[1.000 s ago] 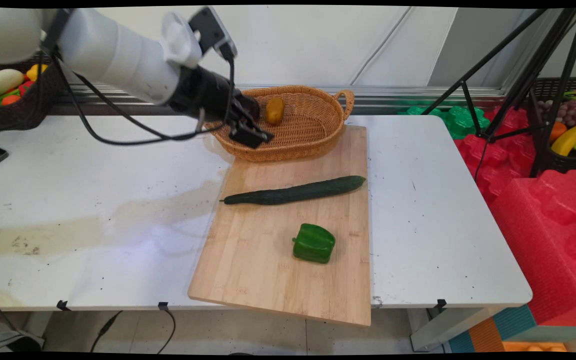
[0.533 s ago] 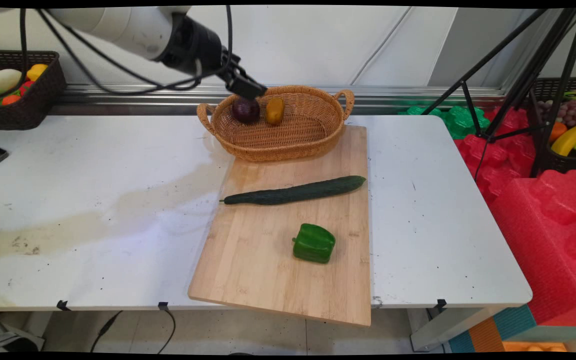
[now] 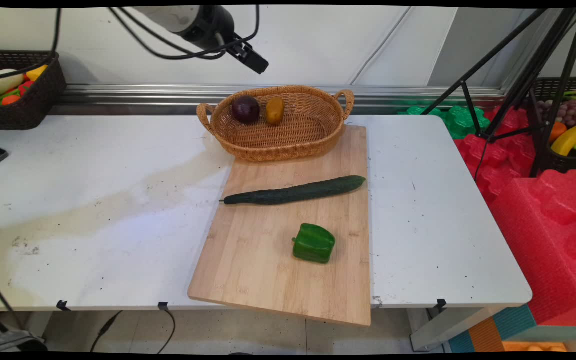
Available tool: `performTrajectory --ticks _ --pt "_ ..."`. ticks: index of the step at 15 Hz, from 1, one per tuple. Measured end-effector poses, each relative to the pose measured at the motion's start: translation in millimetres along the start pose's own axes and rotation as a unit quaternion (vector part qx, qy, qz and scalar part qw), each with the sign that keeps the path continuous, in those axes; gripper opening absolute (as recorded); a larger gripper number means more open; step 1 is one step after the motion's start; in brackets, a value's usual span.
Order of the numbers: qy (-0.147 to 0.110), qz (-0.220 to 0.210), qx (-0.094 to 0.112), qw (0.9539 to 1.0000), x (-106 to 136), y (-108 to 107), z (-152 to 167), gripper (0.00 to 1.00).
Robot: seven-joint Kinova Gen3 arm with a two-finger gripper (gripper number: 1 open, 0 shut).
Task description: Pick up the potato from the vegetable basket
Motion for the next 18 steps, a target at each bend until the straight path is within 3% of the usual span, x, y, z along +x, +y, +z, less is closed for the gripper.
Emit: performTrajectory --ticks 8,18 --pt "-0.072 -0.029 0.037 0.9963 24 -15 82 1.00" --pt "-0.129 -0.049 0.026 0.9901 24 -21 185 1.00"
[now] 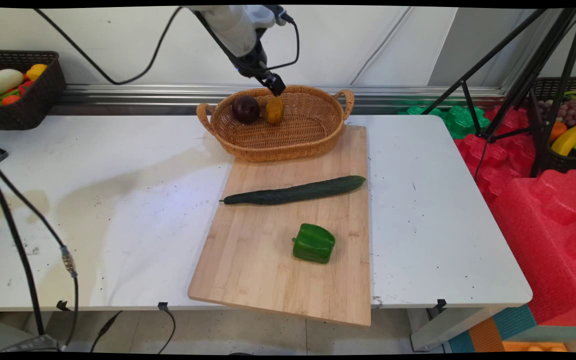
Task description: Pick up the potato from the vegetable basket, then place the picked object on the cutting board
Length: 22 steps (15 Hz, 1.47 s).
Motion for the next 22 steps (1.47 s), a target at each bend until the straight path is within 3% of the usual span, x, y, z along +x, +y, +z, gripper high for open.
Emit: performTrajectory --ticks 9,17,18,22 --pt "-0.025 -0.011 -0.030 0.9992 7 5 72 1.00" --pt "-0.025 -0.018 -0.041 0.9987 7 10 100 1.00" --pt "-0.025 -0.019 -0.041 0.9987 7 10 101 0.00" --pt "-0.023 -0.024 -0.039 0.9987 5 14 103 0.00"
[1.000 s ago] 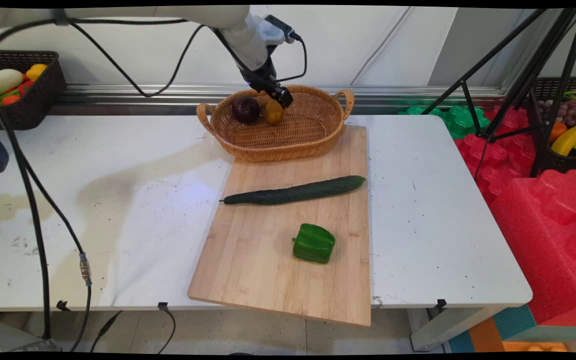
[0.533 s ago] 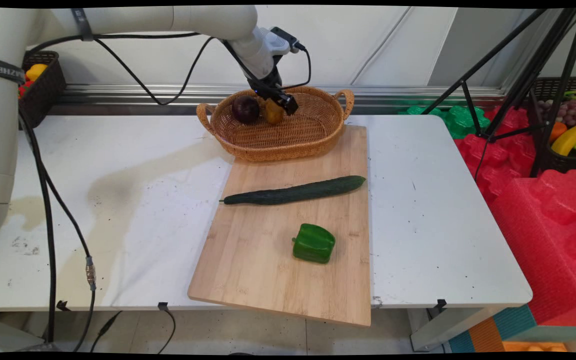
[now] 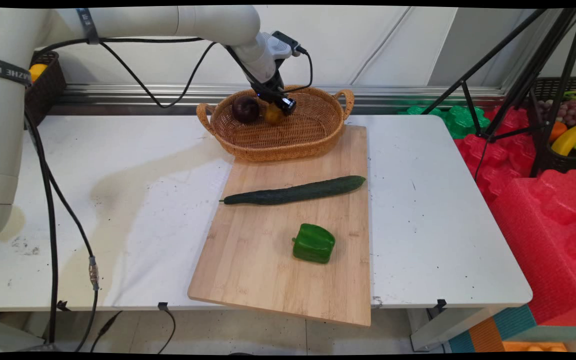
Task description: Place the picked object on the cutting board
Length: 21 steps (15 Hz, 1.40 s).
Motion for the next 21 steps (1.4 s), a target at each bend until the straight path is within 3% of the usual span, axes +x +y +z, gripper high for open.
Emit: performTrajectory --ticks 6,12,21 --pt "0.026 0.000 0.008 0.9996 -2 7 -17 0.00" --pt "0.087 0.030 0.009 0.9957 -7 25 -85 0.00" --pt "0.177 0.099 -0.028 0.9788 -46 51 -217 0.00"
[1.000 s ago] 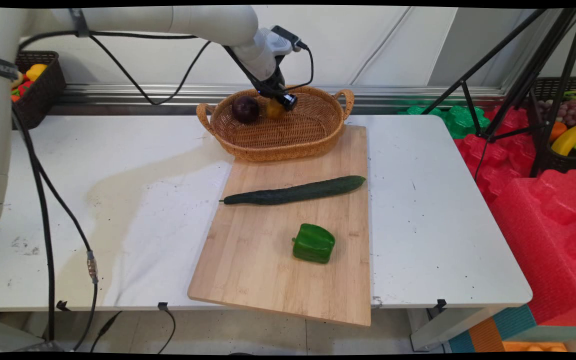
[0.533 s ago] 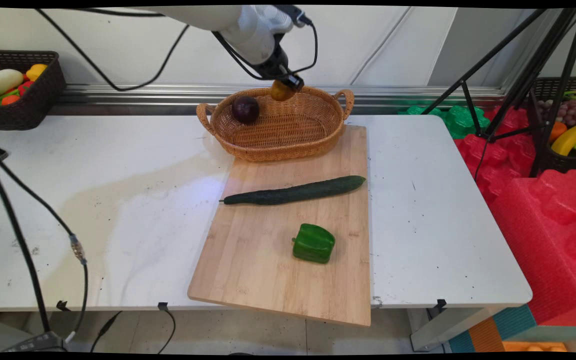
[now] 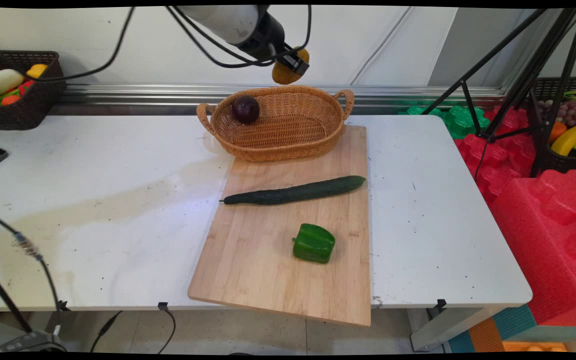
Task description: Place the picked object on the cutting board
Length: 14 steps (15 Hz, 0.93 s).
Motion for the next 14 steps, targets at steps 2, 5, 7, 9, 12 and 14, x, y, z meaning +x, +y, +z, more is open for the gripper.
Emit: performTrajectory --ticks 2,5,7,9,12,14 --pt "0.015 0.014 -0.014 0.9997 -5 6 -27 0.00" --pt "0.028 0.034 -0.035 0.9984 -19 14 -61 0.00" --pt "0.032 0.046 -0.046 0.9974 -28 17 -76 0.00" --pt "0.034 0.057 -0.057 0.9962 -37 21 -90 0.00" --pt "0.034 0.078 -0.076 0.9935 -55 27 -110 0.00" --pt "0.031 0.093 -0.089 0.9912 -67 31 -121 0.00"
